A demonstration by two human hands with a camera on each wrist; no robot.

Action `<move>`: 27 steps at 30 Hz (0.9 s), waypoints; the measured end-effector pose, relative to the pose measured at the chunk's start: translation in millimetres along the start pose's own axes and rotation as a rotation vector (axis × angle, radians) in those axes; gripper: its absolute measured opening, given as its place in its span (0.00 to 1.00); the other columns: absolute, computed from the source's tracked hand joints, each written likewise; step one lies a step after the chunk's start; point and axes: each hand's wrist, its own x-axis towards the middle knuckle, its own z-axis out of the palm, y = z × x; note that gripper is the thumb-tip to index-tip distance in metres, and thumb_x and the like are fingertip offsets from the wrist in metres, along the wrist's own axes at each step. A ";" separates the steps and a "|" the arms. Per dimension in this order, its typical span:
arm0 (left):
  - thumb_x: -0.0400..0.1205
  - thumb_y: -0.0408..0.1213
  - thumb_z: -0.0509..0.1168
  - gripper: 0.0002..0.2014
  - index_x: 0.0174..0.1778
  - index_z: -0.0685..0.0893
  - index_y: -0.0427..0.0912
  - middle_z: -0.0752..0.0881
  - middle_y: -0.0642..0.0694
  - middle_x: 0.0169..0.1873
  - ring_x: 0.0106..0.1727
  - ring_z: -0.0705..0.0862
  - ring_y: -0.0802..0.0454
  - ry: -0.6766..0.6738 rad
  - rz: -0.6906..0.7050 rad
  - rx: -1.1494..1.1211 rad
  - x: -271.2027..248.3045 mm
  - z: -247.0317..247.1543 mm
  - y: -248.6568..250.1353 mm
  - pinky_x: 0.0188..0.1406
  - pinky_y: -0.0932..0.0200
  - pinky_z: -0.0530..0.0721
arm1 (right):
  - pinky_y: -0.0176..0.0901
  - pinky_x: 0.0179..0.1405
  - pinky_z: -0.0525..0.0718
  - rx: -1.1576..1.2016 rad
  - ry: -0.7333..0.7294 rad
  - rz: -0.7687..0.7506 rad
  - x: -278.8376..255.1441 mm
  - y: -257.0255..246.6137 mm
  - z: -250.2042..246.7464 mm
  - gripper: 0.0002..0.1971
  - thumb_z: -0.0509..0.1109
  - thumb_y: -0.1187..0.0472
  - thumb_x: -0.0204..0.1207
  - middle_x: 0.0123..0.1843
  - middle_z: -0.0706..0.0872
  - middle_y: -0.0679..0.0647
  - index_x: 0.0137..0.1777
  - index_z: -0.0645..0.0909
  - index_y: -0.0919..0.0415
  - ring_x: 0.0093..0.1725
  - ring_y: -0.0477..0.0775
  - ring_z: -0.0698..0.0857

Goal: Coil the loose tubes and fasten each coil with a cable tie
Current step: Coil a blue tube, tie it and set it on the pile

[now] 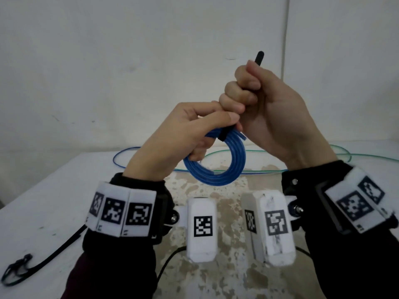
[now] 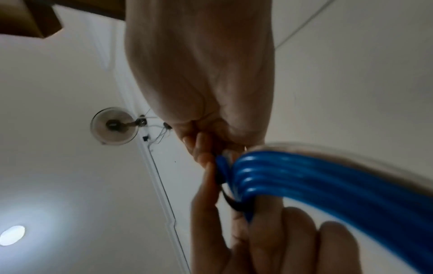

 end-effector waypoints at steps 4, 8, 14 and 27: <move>0.79 0.37 0.62 0.09 0.36 0.83 0.39 0.73 0.58 0.14 0.17 0.56 0.59 -0.087 0.018 -0.060 -3.1 4.8 5.7 0.20 0.60 0.51 | 0.39 0.39 0.76 0.177 -0.160 -0.035 -3.0 -1.9 5.3 0.17 0.55 0.57 0.78 0.22 0.60 0.48 0.26 0.65 0.57 0.22 0.46 0.66; 0.79 0.39 0.66 0.10 0.35 0.86 0.40 0.66 0.56 0.16 0.17 0.55 0.58 -0.103 0.025 -0.041 -5.4 6.5 9.8 0.19 0.61 0.52 | 0.37 0.29 0.60 -0.130 -0.112 -0.115 -6.9 -10.9 9.4 0.21 0.50 0.57 0.84 0.20 0.60 0.44 0.26 0.62 0.54 0.19 0.44 0.60; 0.81 0.37 0.66 0.11 0.39 0.87 0.33 0.59 0.50 0.17 0.19 0.54 0.54 -0.028 0.022 0.155 -7.2 12.0 12.6 0.18 0.63 0.54 | 0.35 0.19 0.56 -0.431 0.144 -0.209 -5.2 -2.9 8.9 0.23 0.51 0.61 0.86 0.19 0.58 0.42 0.26 0.59 0.54 0.20 0.45 0.54; 0.81 0.42 0.67 0.10 0.42 0.90 0.40 0.69 0.53 0.18 0.19 0.59 0.57 -0.021 -0.050 0.348 -7.8 10.6 10.1 0.18 0.68 0.59 | 0.33 0.17 0.57 -0.673 0.301 -0.177 -2.0 9.8 8.8 0.22 0.52 0.65 0.86 0.18 0.58 0.42 0.27 0.59 0.57 0.19 0.44 0.55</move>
